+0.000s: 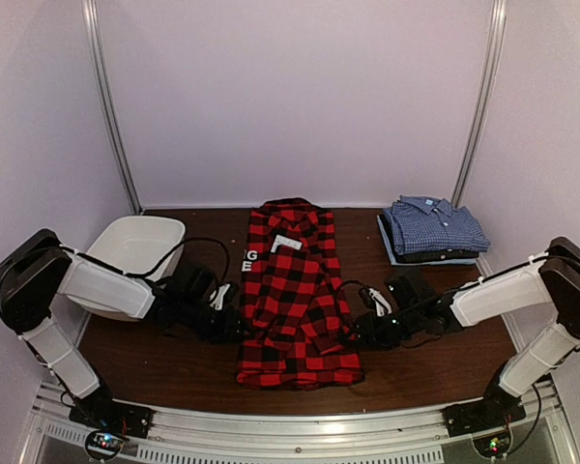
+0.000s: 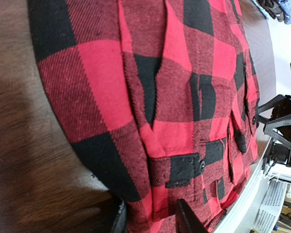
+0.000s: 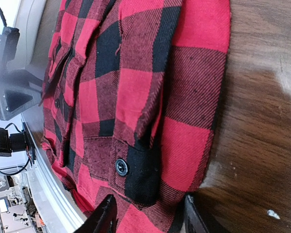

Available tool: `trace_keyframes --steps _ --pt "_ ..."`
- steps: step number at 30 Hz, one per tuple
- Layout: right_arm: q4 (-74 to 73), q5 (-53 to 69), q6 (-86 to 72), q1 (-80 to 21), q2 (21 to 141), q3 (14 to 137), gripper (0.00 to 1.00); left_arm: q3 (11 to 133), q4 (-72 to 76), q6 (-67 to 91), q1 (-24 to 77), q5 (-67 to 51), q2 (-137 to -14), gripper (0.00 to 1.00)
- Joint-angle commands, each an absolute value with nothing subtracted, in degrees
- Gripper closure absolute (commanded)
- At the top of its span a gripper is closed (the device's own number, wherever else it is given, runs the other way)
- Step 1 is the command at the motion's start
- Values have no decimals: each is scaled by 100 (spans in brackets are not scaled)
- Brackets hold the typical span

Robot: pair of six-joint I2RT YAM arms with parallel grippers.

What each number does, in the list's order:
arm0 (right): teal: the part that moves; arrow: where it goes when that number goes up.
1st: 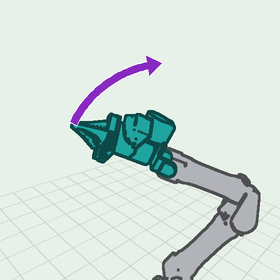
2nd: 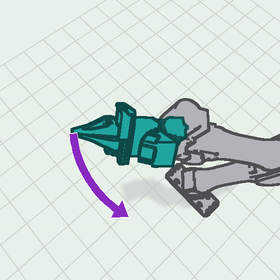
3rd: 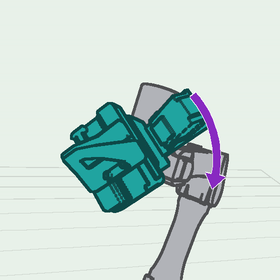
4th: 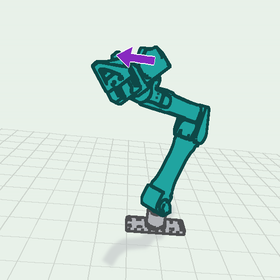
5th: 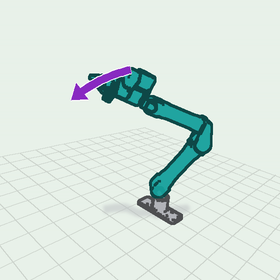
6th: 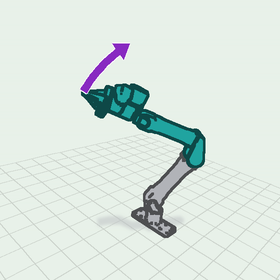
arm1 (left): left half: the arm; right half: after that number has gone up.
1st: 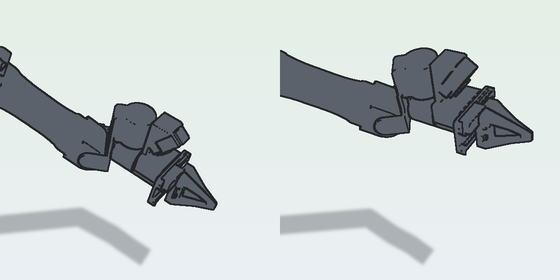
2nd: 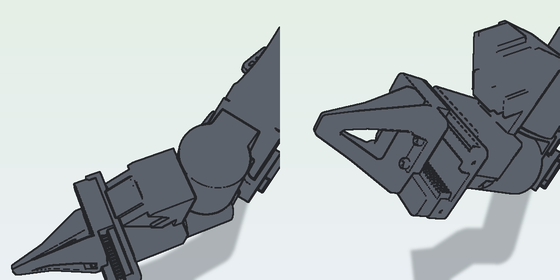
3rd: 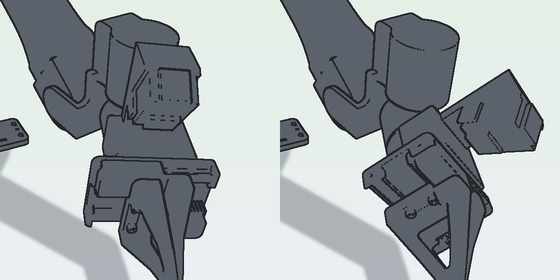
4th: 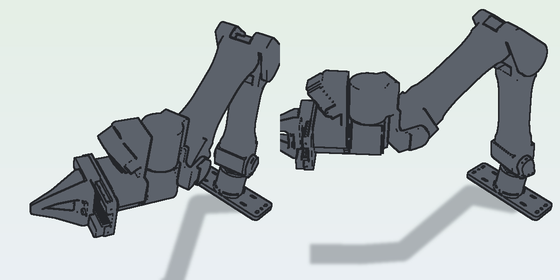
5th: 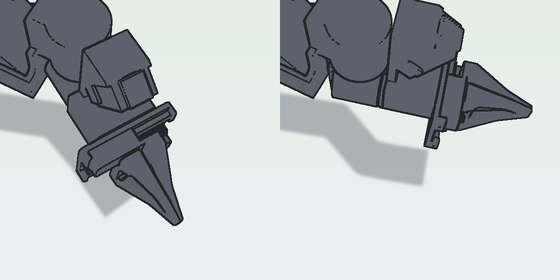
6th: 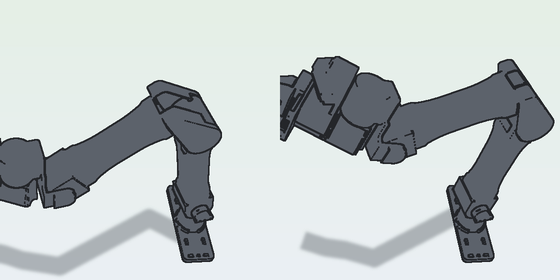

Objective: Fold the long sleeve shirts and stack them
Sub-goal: Pick up the rectangle-folded shirt from the center of the board.

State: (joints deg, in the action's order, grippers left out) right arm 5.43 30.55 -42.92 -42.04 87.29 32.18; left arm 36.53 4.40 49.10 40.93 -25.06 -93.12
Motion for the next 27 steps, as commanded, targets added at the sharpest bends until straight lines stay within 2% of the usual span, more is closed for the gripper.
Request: trace_keyframes --steps 1,7,13,19,22,27 --pt "850 3177 -4439 -4227 8848 3142 53 3647 349 4948 4104 -2592 -9512 68" --pt "1002 3271 -4486 -4227 8959 3194 61 3712 404 4933 4113 -2735 -9599 80" --pt "1033 3352 -4491 -4234 8957 3224 74 3786 413 4901 4146 -2820 -9619 87" --pt "1019 3389 -4488 -4250 8904 3262 90 3797 413 4909 4173 -2886 -9529 100" --pt "1009 3421 -4500 -4268 8888 3323 99 3809 373 4891 4175 -2900 -9419 100" --pt "938 3492 -4541 -4271 8789 3480 100 3887 238 4828 4175 -2936 -9244 100"
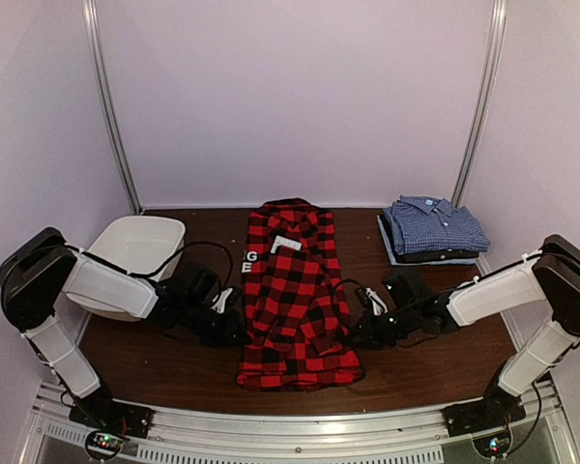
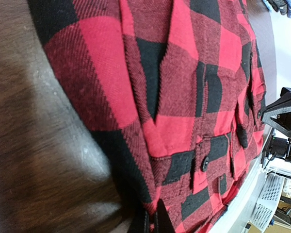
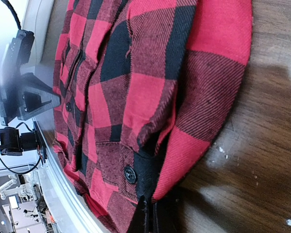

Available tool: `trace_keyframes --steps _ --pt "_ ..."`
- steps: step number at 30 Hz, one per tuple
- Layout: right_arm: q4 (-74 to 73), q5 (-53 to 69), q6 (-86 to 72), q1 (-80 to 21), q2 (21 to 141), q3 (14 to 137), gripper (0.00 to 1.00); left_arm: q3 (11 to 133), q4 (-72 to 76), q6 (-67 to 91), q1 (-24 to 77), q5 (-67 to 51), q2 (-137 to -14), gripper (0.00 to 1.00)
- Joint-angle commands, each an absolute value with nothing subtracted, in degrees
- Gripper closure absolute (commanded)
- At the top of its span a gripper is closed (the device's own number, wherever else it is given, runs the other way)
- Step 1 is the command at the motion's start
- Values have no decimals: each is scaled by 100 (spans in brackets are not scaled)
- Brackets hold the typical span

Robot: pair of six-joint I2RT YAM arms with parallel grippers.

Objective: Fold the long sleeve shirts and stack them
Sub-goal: Pick up the rectangle-folded shirt from the center of the board, then fold the rectangle-folded shirt at the center of the board.

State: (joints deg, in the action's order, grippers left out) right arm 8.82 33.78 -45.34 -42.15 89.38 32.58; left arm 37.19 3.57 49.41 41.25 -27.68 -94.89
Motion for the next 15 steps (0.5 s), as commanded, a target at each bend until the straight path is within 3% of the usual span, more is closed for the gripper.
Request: trace_keyframes --steps 1,10,15 --pt "906 3508 -4555 -4270 8767 3527 100 3907 203 4818 4175 -2929 -9211 100" --pt "859 3742 -4818 -3977 8714 4208 100 4303 142 4859 3872 -3420 -9052 100" --pt "1129 3810 -4996 -3696 9333 5041 100 4751 281 5033 3394 -3895 -9331 100"
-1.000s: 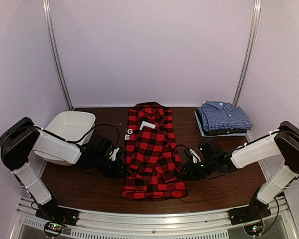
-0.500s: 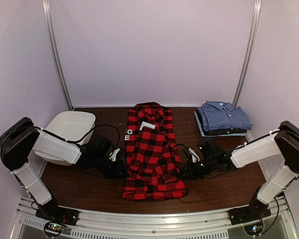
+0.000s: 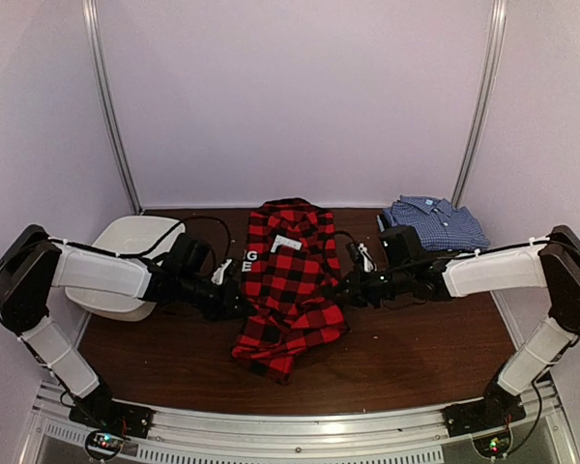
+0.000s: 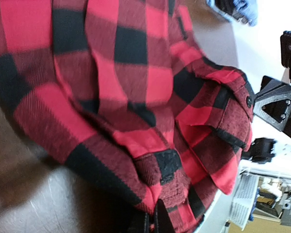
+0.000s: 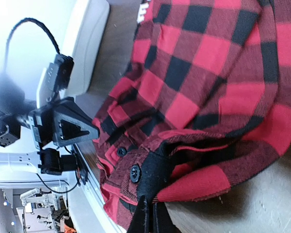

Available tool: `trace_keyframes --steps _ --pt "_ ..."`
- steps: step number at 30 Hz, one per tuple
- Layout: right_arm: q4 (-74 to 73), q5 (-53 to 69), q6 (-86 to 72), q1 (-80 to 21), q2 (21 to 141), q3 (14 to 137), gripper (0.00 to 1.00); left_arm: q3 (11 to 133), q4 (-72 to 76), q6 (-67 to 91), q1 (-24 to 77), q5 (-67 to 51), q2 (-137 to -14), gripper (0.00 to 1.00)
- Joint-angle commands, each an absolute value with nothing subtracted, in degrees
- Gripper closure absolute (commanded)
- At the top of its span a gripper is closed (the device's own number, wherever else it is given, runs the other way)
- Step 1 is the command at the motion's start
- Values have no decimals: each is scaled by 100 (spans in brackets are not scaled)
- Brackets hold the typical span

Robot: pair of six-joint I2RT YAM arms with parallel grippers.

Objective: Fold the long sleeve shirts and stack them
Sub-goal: Fold the rectangle-folded shirt at the center of the board.

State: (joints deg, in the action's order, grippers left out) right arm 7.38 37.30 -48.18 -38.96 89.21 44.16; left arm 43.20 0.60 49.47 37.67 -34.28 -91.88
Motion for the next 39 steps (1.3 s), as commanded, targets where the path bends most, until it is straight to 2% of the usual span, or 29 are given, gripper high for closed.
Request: trace_keyframes --steps 1,9,15,27,39 --pt "1228 3792 -5034 -3626 9502 5206 100 4861 376 5088 3224 -3980 -9462 100" --pt "1741 3506 -5271 -3034 11157 6590 100 6325 489 5203 2543 -3957 -10781 100" --pt "1773 3341 -5309 -2792 11953 7026 100 6894 729 5389 2465 -3891 -11713 100" --pt "1668 3058 -5116 -2734 12049 6802 100 6490 800 5523 2461 -3437 -11675 100" --pt "1306 2814 -4736 -2638 11767 6952 100 6710 314 5191 2461 -3050 -11431 100"
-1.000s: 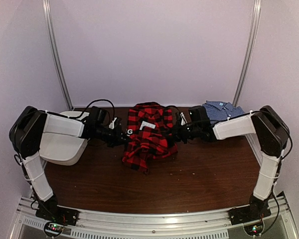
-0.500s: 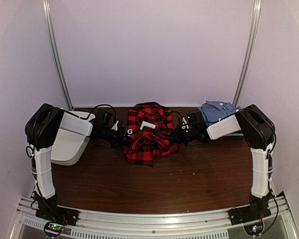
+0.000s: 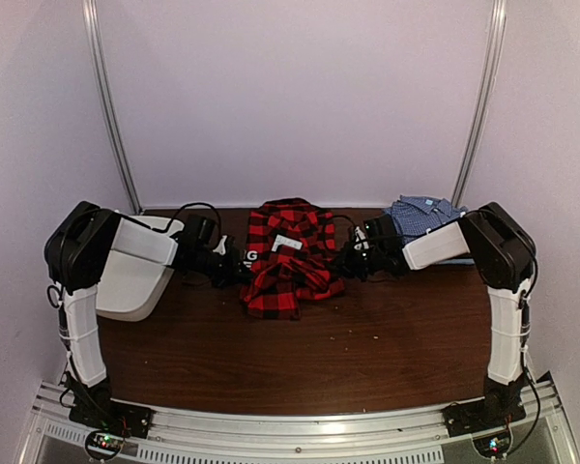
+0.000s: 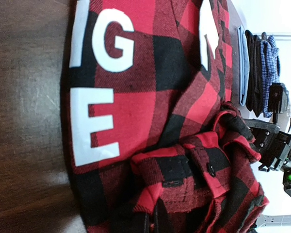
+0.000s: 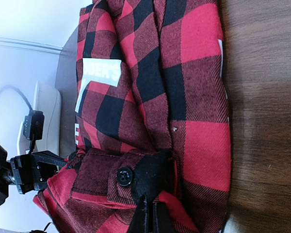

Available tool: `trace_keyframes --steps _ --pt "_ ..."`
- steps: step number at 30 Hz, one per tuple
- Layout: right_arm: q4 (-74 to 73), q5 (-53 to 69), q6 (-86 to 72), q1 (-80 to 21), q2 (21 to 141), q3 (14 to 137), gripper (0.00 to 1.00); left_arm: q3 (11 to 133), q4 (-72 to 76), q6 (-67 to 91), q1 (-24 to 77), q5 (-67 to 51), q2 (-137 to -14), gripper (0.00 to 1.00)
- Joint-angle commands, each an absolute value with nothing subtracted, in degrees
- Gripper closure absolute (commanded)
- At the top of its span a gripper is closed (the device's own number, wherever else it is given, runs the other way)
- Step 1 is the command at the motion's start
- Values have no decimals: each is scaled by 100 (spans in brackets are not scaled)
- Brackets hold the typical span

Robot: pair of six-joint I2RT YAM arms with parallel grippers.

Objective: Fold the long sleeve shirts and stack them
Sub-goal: Fold the rectangle-folded shirt at the center of the board.

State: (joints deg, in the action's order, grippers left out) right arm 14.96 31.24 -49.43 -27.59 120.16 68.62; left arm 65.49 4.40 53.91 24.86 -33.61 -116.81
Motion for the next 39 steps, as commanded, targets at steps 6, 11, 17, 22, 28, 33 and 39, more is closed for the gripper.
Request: trace_keyframes --steps 6,11,17,22,28,33,39 --pt "1259 2781 -4674 -2628 11759 6986 100 6739 189 5131 2461 -2859 -11397 100" --pt "1158 2733 -4613 -2595 11809 7091 100 6780 157 5080 2461 -2762 -11401 100" --pt "1048 2705 -4515 -2574 11847 7212 100 6810 204 5037 2461 -2778 -11444 100" --pt "801 2668 -4297 -2575 11700 7348 83 6892 208 4922 2461 -2790 -11417 79" --pt "332 2490 -3878 -2583 11308 7381 58 7044 -51 4548 2461 -2598 -11176 51" --pt "291 2539 -3573 -2606 10930 6941 51 6935 -225 4339 2436 -2464 -10921 41" --pt "324 2532 -3327 -2617 10552 6264 57 6580 -364 4109 2366 -2375 -10593 42"
